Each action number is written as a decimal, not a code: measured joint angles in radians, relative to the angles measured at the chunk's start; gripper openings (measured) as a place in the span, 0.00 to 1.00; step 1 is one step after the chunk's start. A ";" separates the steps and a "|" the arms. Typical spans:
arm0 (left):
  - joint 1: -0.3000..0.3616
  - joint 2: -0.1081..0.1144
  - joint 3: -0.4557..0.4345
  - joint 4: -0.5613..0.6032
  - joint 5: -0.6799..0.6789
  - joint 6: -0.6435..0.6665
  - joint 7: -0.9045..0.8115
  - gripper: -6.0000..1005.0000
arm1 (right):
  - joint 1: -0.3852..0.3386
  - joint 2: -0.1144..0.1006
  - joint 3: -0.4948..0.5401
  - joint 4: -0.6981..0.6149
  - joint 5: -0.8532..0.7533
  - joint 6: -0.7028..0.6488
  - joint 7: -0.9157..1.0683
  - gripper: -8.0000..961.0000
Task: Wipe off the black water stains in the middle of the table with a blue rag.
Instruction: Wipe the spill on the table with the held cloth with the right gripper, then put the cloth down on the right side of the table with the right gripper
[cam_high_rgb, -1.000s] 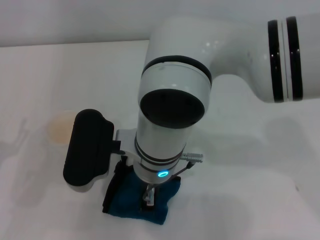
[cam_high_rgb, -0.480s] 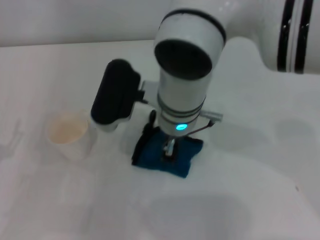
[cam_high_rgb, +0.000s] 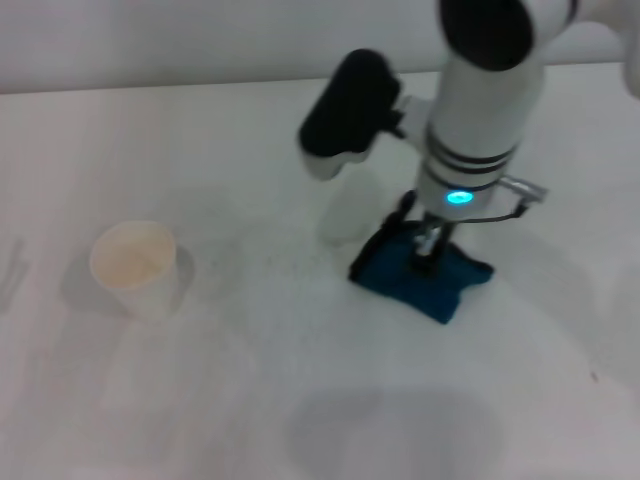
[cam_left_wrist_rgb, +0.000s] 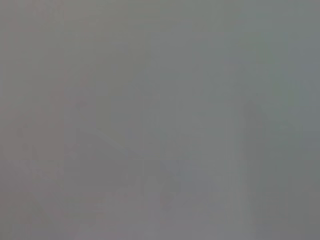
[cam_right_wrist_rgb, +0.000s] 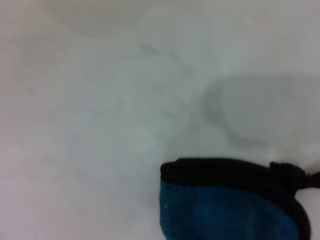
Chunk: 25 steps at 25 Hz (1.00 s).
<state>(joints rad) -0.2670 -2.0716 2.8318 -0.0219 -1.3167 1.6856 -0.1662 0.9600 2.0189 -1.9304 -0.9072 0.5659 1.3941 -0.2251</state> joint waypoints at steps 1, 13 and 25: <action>-0.002 0.001 0.000 -0.002 0.000 -0.001 -0.002 0.88 | -0.020 0.000 0.041 0.000 -0.027 0.007 -0.011 0.09; -0.020 0.002 -0.002 -0.024 -0.032 -0.014 -0.034 0.88 | -0.213 -0.009 0.362 -0.077 -0.215 0.073 -0.103 0.12; -0.050 0.002 -0.002 -0.032 -0.040 -0.020 -0.038 0.88 | -0.283 -0.012 0.470 -0.126 -0.231 0.091 -0.159 0.15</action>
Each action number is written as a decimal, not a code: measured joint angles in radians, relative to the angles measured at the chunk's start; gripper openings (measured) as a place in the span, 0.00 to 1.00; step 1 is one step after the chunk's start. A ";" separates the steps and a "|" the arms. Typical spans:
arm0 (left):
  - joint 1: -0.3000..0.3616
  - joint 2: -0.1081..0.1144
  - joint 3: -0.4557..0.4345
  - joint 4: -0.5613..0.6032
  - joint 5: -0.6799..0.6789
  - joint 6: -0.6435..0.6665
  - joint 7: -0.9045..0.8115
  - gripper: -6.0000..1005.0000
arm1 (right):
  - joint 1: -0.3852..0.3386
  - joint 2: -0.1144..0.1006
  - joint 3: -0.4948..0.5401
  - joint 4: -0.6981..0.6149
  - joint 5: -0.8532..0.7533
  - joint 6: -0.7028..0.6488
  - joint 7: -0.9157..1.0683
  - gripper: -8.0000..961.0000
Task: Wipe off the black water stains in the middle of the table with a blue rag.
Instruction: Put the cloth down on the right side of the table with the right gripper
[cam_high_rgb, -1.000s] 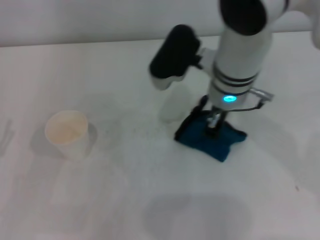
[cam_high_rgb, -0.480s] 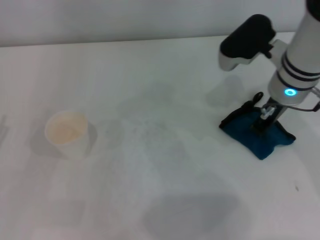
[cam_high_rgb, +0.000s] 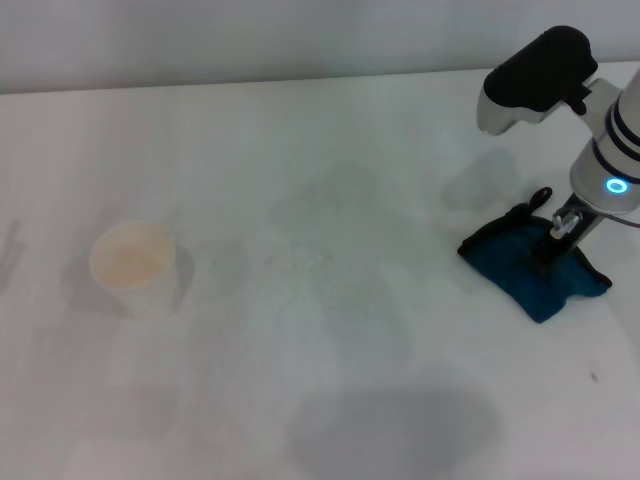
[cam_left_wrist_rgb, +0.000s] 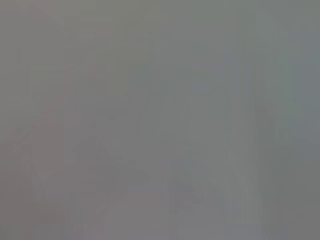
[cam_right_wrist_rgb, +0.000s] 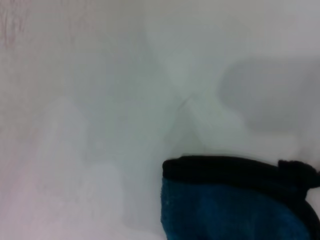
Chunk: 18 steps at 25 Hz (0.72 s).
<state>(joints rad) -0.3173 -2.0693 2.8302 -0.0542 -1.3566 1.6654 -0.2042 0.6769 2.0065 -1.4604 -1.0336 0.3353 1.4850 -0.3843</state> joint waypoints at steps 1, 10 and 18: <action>-0.003 0.000 0.000 0.000 0.000 -0.001 0.000 0.88 | 0.000 0.000 0.001 -0.001 0.000 0.010 -0.005 0.15; -0.020 0.000 0.000 -0.007 -0.009 -0.020 0.000 0.88 | 0.007 -0.001 0.021 -0.030 -0.026 0.057 -0.025 0.17; -0.027 0.000 0.000 -0.012 -0.013 -0.029 0.000 0.88 | 0.013 0.000 0.029 -0.036 -0.025 0.063 -0.038 0.19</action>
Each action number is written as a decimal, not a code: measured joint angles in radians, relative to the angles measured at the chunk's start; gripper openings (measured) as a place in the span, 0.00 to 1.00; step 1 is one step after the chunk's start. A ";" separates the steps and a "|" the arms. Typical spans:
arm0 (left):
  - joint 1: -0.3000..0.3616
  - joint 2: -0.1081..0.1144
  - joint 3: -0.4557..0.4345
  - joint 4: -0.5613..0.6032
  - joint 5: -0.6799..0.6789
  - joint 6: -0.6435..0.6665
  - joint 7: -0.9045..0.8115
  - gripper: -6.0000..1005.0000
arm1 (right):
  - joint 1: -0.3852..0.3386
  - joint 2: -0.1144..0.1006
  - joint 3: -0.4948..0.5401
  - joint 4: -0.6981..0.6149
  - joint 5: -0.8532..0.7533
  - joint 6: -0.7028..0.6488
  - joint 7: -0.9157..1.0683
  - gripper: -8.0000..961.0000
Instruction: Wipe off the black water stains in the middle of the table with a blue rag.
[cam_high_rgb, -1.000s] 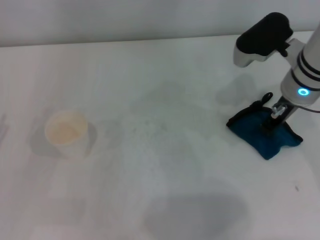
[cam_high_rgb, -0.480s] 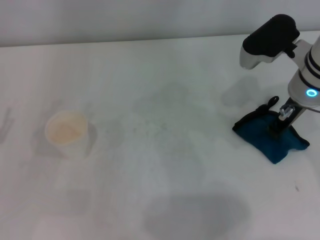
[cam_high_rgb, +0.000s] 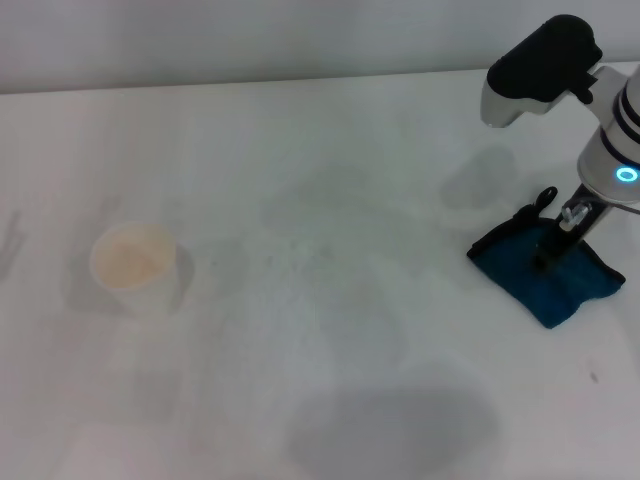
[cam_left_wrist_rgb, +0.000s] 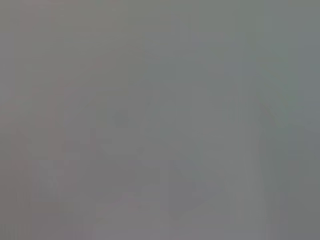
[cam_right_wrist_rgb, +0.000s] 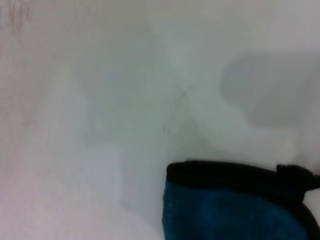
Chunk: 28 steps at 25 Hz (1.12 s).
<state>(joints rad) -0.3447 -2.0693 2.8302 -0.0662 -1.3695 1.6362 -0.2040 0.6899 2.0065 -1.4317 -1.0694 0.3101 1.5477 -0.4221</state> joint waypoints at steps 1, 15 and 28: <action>-0.001 0.000 0.000 0.000 0.000 -0.003 0.000 0.87 | 0.000 0.001 0.004 -0.009 0.002 -0.002 -0.006 0.27; -0.030 0.000 0.001 -0.001 -0.027 -0.008 -0.002 0.87 | -0.058 0.004 0.334 -0.062 0.259 -0.147 -0.289 0.41; -0.019 0.000 0.000 -0.004 -0.037 -0.003 -0.003 0.88 | -0.173 -0.004 0.917 0.174 0.791 -0.218 -0.863 0.41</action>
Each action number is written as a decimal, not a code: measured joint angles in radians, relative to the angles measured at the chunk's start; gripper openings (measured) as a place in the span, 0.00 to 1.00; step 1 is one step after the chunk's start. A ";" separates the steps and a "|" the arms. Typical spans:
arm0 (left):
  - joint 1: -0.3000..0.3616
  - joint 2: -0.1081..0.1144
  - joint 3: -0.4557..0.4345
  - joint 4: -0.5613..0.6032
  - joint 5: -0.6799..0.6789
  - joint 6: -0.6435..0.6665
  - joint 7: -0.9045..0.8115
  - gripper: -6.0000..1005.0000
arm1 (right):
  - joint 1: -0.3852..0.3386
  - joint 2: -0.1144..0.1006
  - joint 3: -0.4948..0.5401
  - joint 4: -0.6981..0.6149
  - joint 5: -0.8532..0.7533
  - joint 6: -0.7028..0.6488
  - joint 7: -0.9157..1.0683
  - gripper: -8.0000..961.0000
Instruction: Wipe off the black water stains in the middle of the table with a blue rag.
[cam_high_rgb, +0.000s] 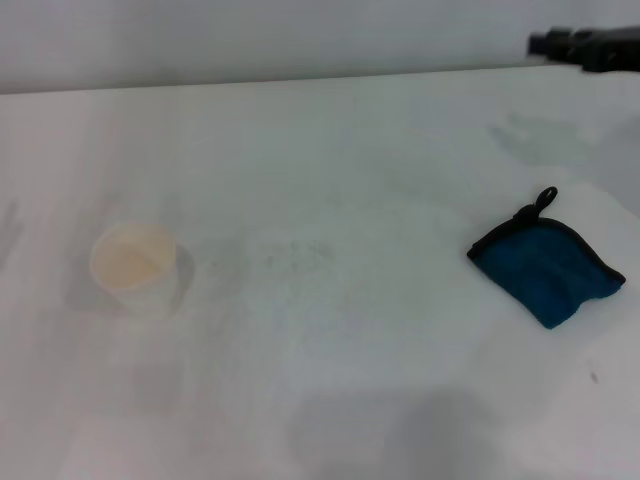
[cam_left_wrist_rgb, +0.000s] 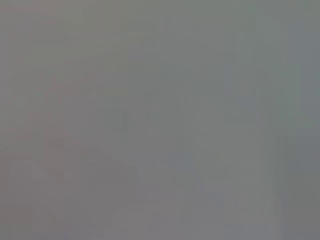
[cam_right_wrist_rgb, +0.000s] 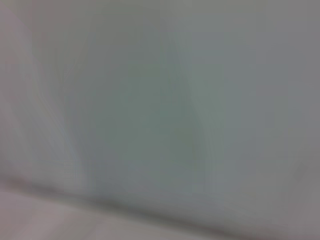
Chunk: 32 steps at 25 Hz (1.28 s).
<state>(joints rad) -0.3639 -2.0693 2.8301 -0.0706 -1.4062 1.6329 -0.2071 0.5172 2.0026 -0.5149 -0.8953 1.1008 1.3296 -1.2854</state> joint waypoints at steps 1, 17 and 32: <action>0.001 0.000 0.000 0.000 -0.001 0.000 0.000 0.88 | -0.019 -0.001 0.021 0.027 0.062 -0.003 -0.060 0.41; 0.025 -0.002 0.000 -0.014 -0.035 -0.008 0.007 0.88 | -0.192 -0.007 0.176 0.596 0.851 0.006 -0.987 0.41; 0.071 -0.011 0.000 0.089 -0.202 -0.046 0.175 0.88 | -0.194 -0.005 0.182 0.767 0.988 0.001 -1.308 0.40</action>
<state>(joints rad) -0.2928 -2.0800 2.8302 0.0181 -1.6086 1.5873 -0.0317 0.3233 1.9973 -0.3328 -0.1281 2.0889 1.3302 -2.5930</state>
